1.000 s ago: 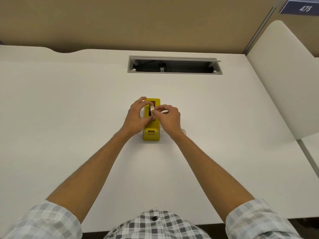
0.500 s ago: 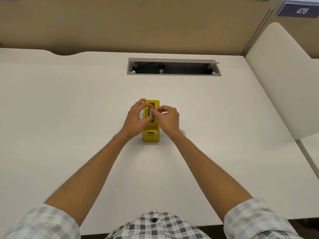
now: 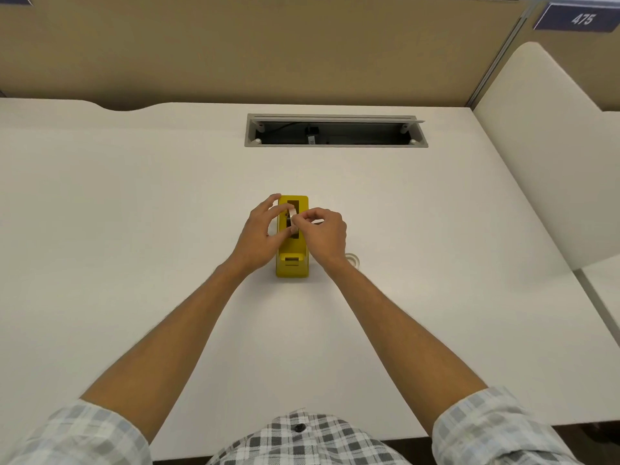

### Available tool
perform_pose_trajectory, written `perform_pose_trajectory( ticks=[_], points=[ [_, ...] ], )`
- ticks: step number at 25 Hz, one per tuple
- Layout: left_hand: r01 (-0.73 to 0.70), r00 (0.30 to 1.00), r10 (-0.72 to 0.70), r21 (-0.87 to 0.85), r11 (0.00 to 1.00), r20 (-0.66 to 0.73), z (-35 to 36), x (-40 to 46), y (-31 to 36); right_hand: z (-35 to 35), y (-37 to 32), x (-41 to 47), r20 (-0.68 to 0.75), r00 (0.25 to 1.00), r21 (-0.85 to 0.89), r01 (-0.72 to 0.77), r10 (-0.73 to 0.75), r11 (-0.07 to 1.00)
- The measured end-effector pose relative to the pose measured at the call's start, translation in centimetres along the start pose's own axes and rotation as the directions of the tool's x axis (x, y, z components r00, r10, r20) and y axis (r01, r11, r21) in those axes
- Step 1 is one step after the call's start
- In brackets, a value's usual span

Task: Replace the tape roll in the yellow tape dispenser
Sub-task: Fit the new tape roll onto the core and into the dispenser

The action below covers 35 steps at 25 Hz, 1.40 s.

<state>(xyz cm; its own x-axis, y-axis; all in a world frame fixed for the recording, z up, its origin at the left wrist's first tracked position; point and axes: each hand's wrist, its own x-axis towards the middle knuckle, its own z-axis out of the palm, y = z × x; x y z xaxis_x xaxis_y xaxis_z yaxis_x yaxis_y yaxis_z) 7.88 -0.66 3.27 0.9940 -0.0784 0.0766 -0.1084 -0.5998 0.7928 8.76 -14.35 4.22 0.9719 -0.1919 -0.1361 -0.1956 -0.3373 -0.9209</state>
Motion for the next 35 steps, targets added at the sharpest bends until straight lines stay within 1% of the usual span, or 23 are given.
perform_pose_trajectory(
  ticks=[4,6,8,13,16,21,26,30,35],
  points=[
    [0.008,1.000,-0.009,-0.021,1.000,-0.022,-0.1,0.1,0.1,0.3,0.3,-0.2,-0.016,1.000,0.054,-0.020,0.021,0.998],
    [0.021,1.000,-0.022,-0.006,1.000,-0.011,0.0,0.2,0.0,0.3,0.5,-0.2,-0.017,0.999,0.070,-0.026,0.027,0.997],
    [0.016,1.000,-0.016,-0.001,1.000,0.010,0.1,0.3,-0.2,0.4,0.7,-0.3,-0.017,0.999,0.074,-0.034,0.036,0.997],
    [-0.016,1.000,0.017,0.014,1.000,-0.003,0.0,0.1,-0.4,0.6,0.8,-0.3,-0.032,0.998,0.077,-0.052,0.054,0.996],
    [-0.020,0.999,0.019,-0.033,0.999,-0.029,0.1,0.0,-0.1,0.7,0.8,-0.3,-0.037,0.997,0.095,-0.069,0.073,0.993],
    [-0.006,0.999,0.007,-0.031,0.999,0.033,0.2,0.1,-0.5,0.7,0.8,-0.3,-0.030,0.996,0.093,-0.081,0.085,0.992],
    [-0.022,1.000,0.022,-0.047,0.999,-0.010,0.2,0.1,-1.0,0.8,0.9,-0.3,-0.030,0.994,0.128,-0.102,0.107,0.987],
    [-0.004,1.000,0.002,-0.085,0.996,-0.027,0.7,-0.1,-1.0,0.8,0.8,-0.3,-0.022,0.988,0.176,-0.146,0.152,0.973],
    [0.002,0.999,-0.007,-0.112,0.994,-0.044,0.9,0.0,-1.2,1.0,0.5,-0.2,-0.028,0.978,0.190,-0.198,0.207,0.961]
  ],
)
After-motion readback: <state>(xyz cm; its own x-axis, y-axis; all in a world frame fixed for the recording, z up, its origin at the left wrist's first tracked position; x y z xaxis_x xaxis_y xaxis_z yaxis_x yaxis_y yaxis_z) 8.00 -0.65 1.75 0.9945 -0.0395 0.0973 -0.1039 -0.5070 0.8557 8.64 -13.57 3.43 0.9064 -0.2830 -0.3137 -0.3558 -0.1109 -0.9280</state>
